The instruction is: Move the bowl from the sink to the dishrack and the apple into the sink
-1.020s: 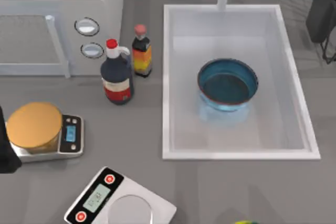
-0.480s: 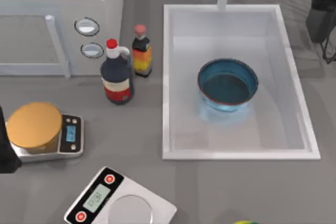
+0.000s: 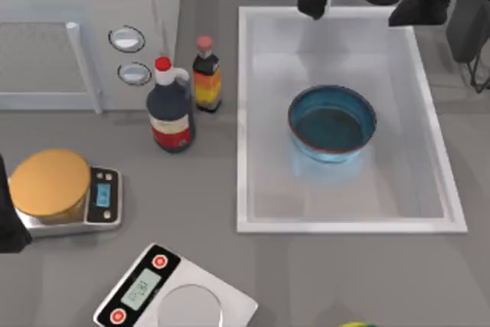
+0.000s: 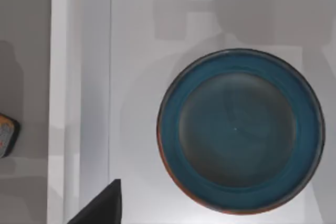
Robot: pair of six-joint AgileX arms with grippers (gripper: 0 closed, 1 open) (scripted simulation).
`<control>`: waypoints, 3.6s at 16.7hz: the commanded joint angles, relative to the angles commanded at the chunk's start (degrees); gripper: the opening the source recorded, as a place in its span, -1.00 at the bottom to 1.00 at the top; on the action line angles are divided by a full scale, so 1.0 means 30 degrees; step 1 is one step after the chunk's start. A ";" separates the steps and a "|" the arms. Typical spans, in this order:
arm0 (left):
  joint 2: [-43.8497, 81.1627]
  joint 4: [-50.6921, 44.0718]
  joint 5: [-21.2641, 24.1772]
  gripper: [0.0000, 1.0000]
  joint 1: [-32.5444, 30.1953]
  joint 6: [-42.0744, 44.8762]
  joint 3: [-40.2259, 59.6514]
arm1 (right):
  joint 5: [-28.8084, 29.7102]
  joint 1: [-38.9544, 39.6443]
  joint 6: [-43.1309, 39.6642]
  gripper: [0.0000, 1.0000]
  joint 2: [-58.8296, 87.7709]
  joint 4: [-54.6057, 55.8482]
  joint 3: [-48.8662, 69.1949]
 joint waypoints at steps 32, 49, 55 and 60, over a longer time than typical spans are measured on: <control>0.0000 0.0000 0.0000 1.00 0.0000 0.0000 0.0000 | 0.0433 0.1688 0.1594 0.55 1.3786 -0.0820 0.9220; 0.0000 0.0000 0.0000 1.00 0.0000 0.0000 0.0000 | 0.0433 0.1688 0.1594 -1.00 1.3786 -0.0820 0.9220; 0.0000 0.0000 0.0000 1.00 0.0000 0.0000 0.0000 | 0.0685 0.1736 0.1933 -1.00 1.2465 -0.2105 0.7997; 0.0000 0.0000 0.0000 1.00 0.0000 0.0000 0.0000 | 0.1013 0.3680 0.4176 -1.00 0.6553 -0.6536 0.4352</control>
